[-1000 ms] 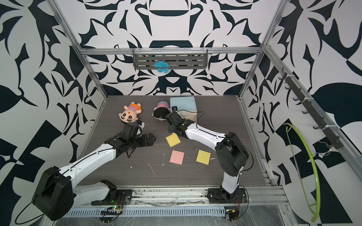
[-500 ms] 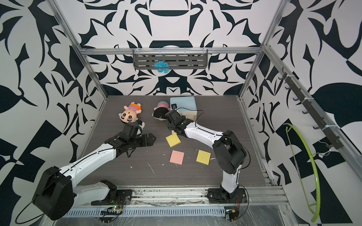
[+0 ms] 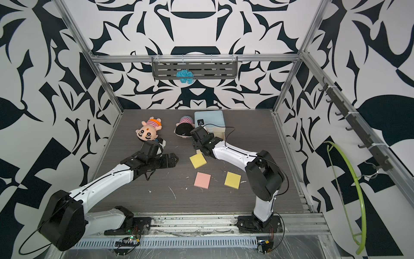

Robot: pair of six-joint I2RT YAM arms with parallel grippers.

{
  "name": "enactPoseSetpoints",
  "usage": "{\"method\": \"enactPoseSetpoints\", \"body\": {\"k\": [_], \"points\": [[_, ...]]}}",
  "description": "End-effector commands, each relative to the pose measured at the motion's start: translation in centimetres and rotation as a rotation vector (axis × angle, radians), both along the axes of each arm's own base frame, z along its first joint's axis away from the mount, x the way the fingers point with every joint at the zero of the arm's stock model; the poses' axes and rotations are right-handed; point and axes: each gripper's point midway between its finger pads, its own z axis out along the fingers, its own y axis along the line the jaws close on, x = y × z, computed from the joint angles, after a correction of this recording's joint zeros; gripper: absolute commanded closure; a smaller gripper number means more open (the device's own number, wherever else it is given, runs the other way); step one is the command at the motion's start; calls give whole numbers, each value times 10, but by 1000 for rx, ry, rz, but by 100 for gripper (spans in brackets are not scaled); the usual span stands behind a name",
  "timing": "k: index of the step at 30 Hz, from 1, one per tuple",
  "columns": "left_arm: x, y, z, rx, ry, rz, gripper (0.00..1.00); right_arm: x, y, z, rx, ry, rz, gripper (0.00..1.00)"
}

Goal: Please put the sticky notes in the drawer by color
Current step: Place the sticky notes in the drawer.

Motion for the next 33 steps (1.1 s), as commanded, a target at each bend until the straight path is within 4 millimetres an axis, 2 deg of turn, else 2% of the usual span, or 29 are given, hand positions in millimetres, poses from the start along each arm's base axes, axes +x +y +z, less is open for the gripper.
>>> {"method": "enactPoseSetpoints", "body": {"k": [1, 4, 8, 14, 18, 22, 24, 27, 30, 33], "points": [[2, -6, 6, -9, -17, -25, 1, 7, -4, 12, 17, -37, -21, 21], [2, -7, 7, -9, -19, -28, 1, 5, -2, 10, 21, -20, -6, 12], [2, -10, 8, -8, -20, -35, 1, 1, -4, 21, 34, -36, 6, 6], [3, -14, 9, -12, -31, -47, 1, -15, -17, 43, 50, -56, 14, 6], [2, -18, 12, -13, -48, -65, 1, -43, -21, 42, 107, -17, 70, 7], [-1, -21, 14, -16, -62, -90, 1, -94, -13, 24, 95, 61, 275, 8], [-5, -23, 15, -28, -75, -119, 1, -122, -11, 7, 70, 111, 395, 8], [-10, -25, 18, -32, -90, -159, 1, -154, -16, -22, 53, 220, 490, 7], [-12, -21, 21, -18, -96, -160, 1, -163, -28, -45, 8, 334, 431, 7], [-14, -16, 22, -7, -103, -148, 1, -167, -36, -58, -24, 383, 305, 5]]}}
